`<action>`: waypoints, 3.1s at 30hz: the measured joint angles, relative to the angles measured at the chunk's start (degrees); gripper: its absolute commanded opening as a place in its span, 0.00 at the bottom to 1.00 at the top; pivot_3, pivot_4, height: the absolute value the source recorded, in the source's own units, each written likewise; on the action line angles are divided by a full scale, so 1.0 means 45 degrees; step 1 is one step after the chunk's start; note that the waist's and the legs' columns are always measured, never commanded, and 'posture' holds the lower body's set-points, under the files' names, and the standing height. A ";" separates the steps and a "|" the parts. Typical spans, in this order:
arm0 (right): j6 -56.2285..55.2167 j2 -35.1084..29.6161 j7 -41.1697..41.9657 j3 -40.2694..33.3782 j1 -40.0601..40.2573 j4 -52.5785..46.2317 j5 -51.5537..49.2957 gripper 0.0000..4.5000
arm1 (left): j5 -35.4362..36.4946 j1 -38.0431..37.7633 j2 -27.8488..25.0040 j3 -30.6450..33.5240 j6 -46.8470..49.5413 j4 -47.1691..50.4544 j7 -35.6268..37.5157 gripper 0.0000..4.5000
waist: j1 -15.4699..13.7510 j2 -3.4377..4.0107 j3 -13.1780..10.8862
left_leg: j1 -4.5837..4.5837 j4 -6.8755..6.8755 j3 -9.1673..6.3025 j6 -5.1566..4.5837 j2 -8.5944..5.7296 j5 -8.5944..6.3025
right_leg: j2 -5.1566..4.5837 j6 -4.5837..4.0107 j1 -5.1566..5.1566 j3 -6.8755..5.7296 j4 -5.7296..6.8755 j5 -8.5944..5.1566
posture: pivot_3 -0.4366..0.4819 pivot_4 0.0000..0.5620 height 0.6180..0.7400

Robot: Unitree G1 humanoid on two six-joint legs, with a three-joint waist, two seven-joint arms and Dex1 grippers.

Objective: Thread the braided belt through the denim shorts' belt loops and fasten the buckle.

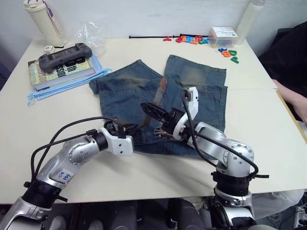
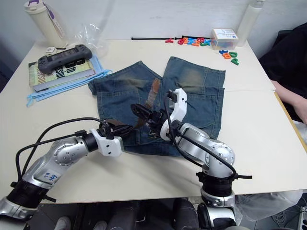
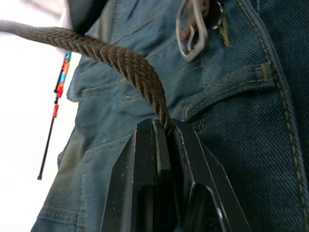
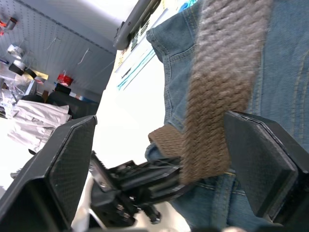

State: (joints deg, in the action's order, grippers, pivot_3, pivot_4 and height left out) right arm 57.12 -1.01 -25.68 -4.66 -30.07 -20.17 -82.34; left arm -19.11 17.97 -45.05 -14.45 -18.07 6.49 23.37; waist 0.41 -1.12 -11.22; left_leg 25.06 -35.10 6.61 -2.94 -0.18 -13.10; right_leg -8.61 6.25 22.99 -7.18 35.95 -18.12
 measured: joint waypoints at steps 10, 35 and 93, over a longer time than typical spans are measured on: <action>-0.1076 -0.0153 -0.1035 0.0044 0.0981 -0.0442 -0.0442 1.00 | -0.0884 0.0280 0.0517 0.0539 -0.0081 -0.0354 -0.0286 0.08 | -0.0001 -0.0001 0.0000 | 0.0001 -0.0013 0.0013 -0.0011 0.0000 0.0006 | 0.0004 0.0003 0.0001 -0.0031 0.0010 0.0001 | 0.48 0.27 0.81; -0.4173 -0.0621 -0.3423 0.0493 0.2718 -0.1283 -0.2495 0.04 | -0.1854 0.0131 0.1405 0.1493 -0.0072 -0.0306 -0.1274 0.07 | 0.0022 -0.0004 0.0003 | -0.0005 -0.0040 0.0017 -0.0015 0.0000 0.0012 | 0.0006 0.0003 0.0000 -0.0013 0.0041 0.0002 | 0.48 0.27 0.81; -0.3660 -0.0690 -0.0397 0.1488 0.0528 -0.0014 -0.0450 0.00 | 2.9182 -0.0653 0.9070 0.6967 1.3103 0.2512 -1.1939 0.01 | 0.0222 -0.0036 0.0024 | -0.0108 -0.0235 0.0000 -0.0060 0.0011 -0.0029 | 0.0029 -0.0007 -0.0115 0.0219 0.0111 -0.0005 | 0.48 0.27 0.81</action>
State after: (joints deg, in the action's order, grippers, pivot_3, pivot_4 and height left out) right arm 40.65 -4.11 -27.46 2.04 -27.69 -20.23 -84.36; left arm 112.21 15.04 -4.24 16.90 40.89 17.80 -30.35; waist 1.41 -1.28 -11.11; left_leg 24.58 -36.16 6.61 -3.21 -0.14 -13.23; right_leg -8.48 6.22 22.48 -6.19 36.44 -18.14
